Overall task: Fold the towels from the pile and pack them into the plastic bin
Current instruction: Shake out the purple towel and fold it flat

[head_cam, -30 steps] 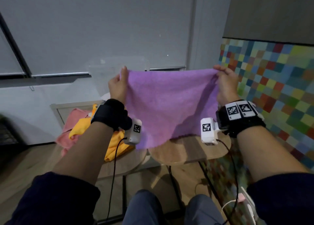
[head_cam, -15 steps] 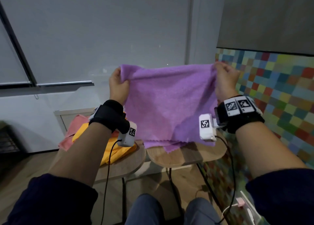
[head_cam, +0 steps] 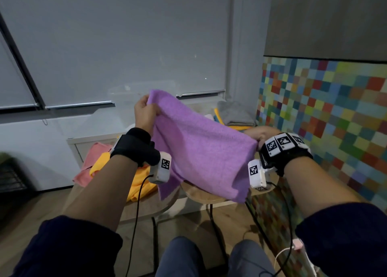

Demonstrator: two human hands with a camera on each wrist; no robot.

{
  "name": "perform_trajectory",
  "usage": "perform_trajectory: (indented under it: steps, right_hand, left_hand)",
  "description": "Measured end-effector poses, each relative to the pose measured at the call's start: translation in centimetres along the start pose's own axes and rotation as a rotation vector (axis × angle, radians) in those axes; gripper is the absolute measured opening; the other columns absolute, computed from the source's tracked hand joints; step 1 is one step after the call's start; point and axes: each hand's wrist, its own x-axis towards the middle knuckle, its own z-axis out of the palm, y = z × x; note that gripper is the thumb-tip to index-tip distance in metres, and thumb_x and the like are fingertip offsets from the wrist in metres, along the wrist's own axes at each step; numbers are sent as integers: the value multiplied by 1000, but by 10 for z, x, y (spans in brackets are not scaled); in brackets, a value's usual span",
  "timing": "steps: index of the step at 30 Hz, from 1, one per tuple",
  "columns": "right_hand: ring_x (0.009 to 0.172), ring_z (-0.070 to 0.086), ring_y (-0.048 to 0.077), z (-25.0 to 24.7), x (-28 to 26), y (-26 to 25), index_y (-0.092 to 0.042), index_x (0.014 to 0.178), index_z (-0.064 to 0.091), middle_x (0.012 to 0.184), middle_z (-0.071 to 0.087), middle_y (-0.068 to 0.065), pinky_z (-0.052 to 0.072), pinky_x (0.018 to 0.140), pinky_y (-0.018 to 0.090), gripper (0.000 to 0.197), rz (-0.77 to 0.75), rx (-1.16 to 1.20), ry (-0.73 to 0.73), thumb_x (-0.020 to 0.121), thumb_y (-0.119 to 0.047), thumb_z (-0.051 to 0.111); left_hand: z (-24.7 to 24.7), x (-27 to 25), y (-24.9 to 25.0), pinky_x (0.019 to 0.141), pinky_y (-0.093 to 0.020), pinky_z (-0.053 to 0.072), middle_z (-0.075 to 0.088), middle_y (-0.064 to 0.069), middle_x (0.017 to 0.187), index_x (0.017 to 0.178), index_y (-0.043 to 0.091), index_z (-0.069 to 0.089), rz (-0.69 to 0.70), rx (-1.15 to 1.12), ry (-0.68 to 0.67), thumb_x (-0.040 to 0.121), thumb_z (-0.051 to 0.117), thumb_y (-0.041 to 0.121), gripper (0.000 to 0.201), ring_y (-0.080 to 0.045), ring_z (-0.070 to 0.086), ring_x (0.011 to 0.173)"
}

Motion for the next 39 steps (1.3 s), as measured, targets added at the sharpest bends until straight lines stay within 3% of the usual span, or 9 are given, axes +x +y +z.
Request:
perform_trajectory:
  steps: [1, 2, 5, 12, 18, 23, 27, 34, 39]
  right_hand:
    - [65, 47, 2, -2, 7, 4, 2, 95, 64, 88, 61, -2, 42, 59, 8, 53, -66, 131, 128, 71, -45, 69]
    - [66, 45, 5, 0, 10, -9, 2, 101, 64, 92, 59, 5, 39, 62, 12, 45, 101, 405, 234, 74, -33, 71]
    - [73, 51, 15, 15, 1, -21, -11, 97, 61, 87, 58, 5, 44, 66, 27, 21, 133, 466, 626, 90, 1, 45]
    - [68, 49, 13, 6, -12, -37, -8, 78, 55, 75, 50, 5, 45, 58, 23, 24, -171, 928, 795, 93, 1, 40]
    - [76, 59, 12, -2, -9, -59, -10, 83, 62, 83, 61, 5, 52, 64, 15, 18, -295, 706, 1012, 85, 8, 57]
    - [89, 61, 11, -23, -15, -91, -16, 87, 68, 91, 63, -3, 54, 81, 21, 26, -357, 575, 1141, 87, 6, 53]
    - [73, 61, 11, -42, -16, -115, -20, 76, 66, 85, 65, 0, 48, 55, 15, 36, -445, 575, 1240, 84, 10, 49]
    - [69, 56, 2, -49, -18, -131, -19, 75, 57, 77, 59, -4, 44, 58, 7, 35, -558, 465, 1359, 83, 14, 48]
    - [67, 53, 6, -57, -21, -132, -19, 69, 56, 73, 57, -2, 43, 56, 9, 39, -563, 489, 1427, 80, 15, 43]
  left_hand:
    - [0, 0, -4, 57, -26, 34, 42, -1, 67, 67, 13, 53, -64, -23, 37, 73, 45, -7, 22, -17, 42, 69]
    - [-1, 1, -9, 61, -28, 35, 44, -1, 68, 63, 14, 52, -130, -53, 77, 75, 49, 3, 17, -18, 42, 73]
    - [-7, 5, -31, 74, -34, 45, 56, -9, 84, 66, 13, 58, -243, -48, 132, 76, 66, 26, 18, -18, 50, 81]
    - [-27, 7, -59, 63, -31, 32, 37, -8, 60, 54, 13, 39, -71, 439, 111, 83, 53, 15, 32, -18, 36, 71]
    - [-26, 16, -41, 46, -23, 32, 40, 0, 68, 74, 25, 39, 9, 136, 133, 83, 48, -8, 35, -14, 36, 54]
    - [-15, 28, 4, 64, -9, 40, 55, 9, 60, 63, 18, 49, 293, 58, 72, 67, 26, -24, 48, 7, 51, 56]
    - [-5, 34, 34, 80, -5, 43, 68, 14, 77, 95, 8, 67, 431, 124, 38, 70, 31, -20, 52, 17, 57, 72]
    - [4, 35, 43, 88, -15, 44, 69, -17, 94, 90, -2, 70, 525, 118, 215, 75, 34, -13, 40, -15, 59, 89]
    - [5, 35, 47, 95, -23, 45, 68, -11, 101, 97, 5, 71, 526, 170, 174, 82, 38, -7, 38, -16, 60, 95]
